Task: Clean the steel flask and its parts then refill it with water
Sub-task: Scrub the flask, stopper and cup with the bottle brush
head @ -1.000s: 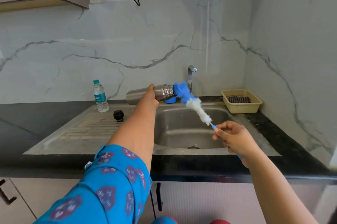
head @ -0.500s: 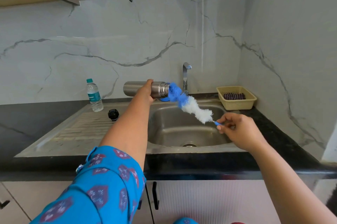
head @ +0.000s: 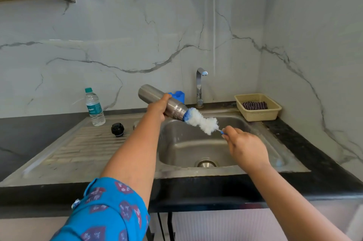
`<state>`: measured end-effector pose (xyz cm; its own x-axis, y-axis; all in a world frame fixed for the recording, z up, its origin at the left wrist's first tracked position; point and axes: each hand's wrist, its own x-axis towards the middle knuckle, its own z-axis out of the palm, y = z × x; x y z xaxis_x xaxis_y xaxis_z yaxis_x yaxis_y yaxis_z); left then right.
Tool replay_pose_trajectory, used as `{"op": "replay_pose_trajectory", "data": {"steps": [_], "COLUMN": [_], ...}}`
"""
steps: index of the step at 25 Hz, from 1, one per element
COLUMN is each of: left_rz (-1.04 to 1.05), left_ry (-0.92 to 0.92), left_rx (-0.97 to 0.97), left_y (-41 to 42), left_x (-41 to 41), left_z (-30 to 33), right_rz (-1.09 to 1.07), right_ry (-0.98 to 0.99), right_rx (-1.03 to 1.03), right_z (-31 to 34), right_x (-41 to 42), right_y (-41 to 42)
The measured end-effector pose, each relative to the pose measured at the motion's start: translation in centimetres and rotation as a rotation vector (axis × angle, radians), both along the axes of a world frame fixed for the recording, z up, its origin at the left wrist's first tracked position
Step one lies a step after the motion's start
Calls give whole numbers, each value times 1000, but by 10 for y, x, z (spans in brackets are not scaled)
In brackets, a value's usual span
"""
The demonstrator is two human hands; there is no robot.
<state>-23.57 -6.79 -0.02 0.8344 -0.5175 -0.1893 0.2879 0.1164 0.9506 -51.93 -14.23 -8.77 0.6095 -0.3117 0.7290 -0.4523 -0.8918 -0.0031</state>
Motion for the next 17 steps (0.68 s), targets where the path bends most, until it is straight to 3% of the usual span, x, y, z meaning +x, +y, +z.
{"op": "replay_pose_trajectory", "data": {"steps": [2,6,8,10,11,12,13,14,17], "left_rz": [45,66,47,-3,-38,-77,-103,-112,-39], "left_ry": [11,22,39,77,90,90,74,57,57], "left_rx": [-70,-192,-209,-236,-257,-267,-245,-218,-204], "left_y": [-8,-17,-15,-14,-15,-19,-25,-32,-43], "left_x": [2,11,22,31,31,28,21,15,7], "left_z": [-8,-23,-28,-35,-38,-42,-44,-45,-47], "right_rz": [-36,63,228,406,466,499,492,425,151], "right_ry": [-4,-98,-117,-161,-201,-244,-278,-283,-187], "right_rx": [129,658,1147,1772,1973,2047,1997,1814,890], "right_z": [-3,-5,-3,3,6,7,8,9,1], "right_x": [15,48,60,68,74,84,98,112,135], "right_y": [-1,-7,-15,-20,-19,-16,-14,-11,-6]}}
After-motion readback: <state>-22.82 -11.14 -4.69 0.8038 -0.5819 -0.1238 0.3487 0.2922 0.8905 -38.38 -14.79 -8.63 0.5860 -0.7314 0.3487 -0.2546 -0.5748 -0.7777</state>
